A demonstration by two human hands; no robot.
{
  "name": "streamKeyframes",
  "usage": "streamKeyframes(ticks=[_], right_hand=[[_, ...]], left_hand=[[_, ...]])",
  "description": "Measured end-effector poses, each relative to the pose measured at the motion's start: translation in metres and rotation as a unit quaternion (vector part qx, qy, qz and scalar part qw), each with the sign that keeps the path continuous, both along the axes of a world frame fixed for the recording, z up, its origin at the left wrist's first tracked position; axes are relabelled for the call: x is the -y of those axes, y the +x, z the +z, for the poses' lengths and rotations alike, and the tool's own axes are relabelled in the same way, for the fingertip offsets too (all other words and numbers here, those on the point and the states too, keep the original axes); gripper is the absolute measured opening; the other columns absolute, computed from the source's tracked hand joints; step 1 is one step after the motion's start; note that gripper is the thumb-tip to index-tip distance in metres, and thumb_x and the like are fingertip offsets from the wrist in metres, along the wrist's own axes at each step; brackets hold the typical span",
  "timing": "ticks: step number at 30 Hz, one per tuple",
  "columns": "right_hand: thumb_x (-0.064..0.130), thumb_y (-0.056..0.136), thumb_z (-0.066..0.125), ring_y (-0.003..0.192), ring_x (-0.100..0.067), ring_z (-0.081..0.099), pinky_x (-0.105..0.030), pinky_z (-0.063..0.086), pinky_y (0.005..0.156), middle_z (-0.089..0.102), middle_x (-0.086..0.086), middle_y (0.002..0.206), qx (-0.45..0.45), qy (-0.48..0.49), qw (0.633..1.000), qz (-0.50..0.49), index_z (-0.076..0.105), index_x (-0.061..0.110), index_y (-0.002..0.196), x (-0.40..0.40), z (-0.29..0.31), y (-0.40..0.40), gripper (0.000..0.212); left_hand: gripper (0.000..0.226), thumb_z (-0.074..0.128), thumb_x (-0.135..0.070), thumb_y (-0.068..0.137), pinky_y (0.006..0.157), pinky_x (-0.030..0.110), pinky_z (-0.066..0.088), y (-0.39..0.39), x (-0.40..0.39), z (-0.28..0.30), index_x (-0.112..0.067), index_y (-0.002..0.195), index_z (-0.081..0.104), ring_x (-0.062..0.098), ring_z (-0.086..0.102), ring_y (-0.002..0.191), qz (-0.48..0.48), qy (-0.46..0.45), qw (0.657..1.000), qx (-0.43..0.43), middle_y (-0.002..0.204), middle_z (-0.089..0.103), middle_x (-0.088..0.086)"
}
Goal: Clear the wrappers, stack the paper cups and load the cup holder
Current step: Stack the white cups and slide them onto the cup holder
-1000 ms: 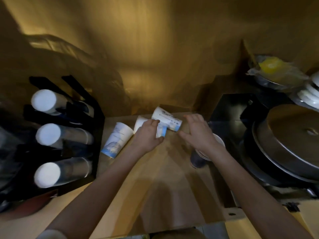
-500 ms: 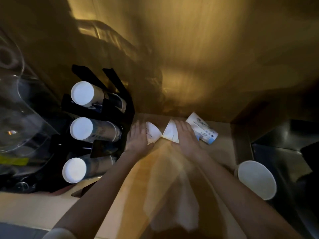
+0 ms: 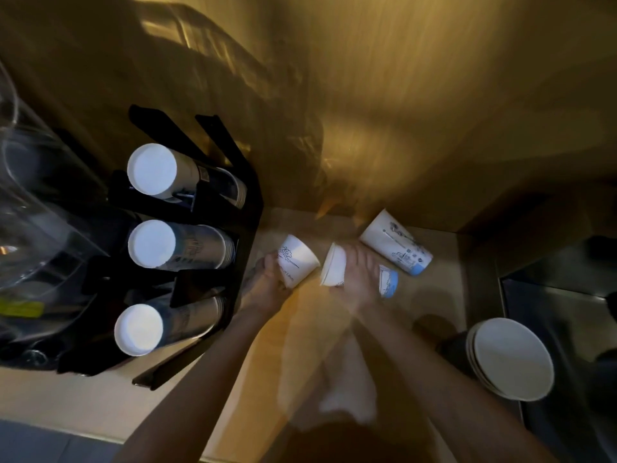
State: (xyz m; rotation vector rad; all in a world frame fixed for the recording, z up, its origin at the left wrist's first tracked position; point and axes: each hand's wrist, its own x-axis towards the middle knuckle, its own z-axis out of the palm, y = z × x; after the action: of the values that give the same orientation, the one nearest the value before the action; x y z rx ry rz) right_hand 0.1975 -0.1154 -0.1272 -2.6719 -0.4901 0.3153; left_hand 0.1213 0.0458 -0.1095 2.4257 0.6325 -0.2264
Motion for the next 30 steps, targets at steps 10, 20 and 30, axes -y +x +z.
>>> streamKeyframes(ticks=[10,20,30], right_hand=[[0.014,0.056,0.085,0.11,-0.014,0.046,-0.028,0.041,0.088,0.047,0.001,0.12,-0.078,0.349,0.921,-0.153,0.033,0.016,0.129,0.023,0.064,-0.021,0.09],[0.026,0.05,0.087,0.114,-0.018,0.05,-0.037,0.048,0.091,0.051,0.005,0.122,-0.097,0.33,0.926,-0.152,0.034,0.025,0.126,0.027,0.05,-0.059,0.093],[0.027,0.051,0.087,0.113,-0.025,0.056,-0.042,0.051,0.09,0.057,-0.003,0.126,-0.094,0.308,0.927,-0.19,0.031,0.022,0.128,0.045,0.045,-0.064,0.095]], left_hand=[[0.082,0.077,-0.008,0.066,0.086,0.033,0.04,-0.004,0.003,0.032,0.0,0.13,0.026,0.036,0.05,0.117,0.134,-0.153,0.977,0.06,0.131,0.048,0.021],[0.092,0.085,-0.03,0.045,0.089,0.012,0.046,-0.007,0.023,0.129,-0.024,0.124,0.037,0.001,0.052,0.109,0.029,-0.226,0.927,0.298,0.119,0.053,-0.007],[0.097,0.082,-0.012,0.046,0.079,-0.008,0.035,-0.007,0.074,0.09,-0.012,0.131,0.036,0.008,0.047,0.11,-0.017,-0.266,0.933,0.243,0.119,0.047,-0.005]])
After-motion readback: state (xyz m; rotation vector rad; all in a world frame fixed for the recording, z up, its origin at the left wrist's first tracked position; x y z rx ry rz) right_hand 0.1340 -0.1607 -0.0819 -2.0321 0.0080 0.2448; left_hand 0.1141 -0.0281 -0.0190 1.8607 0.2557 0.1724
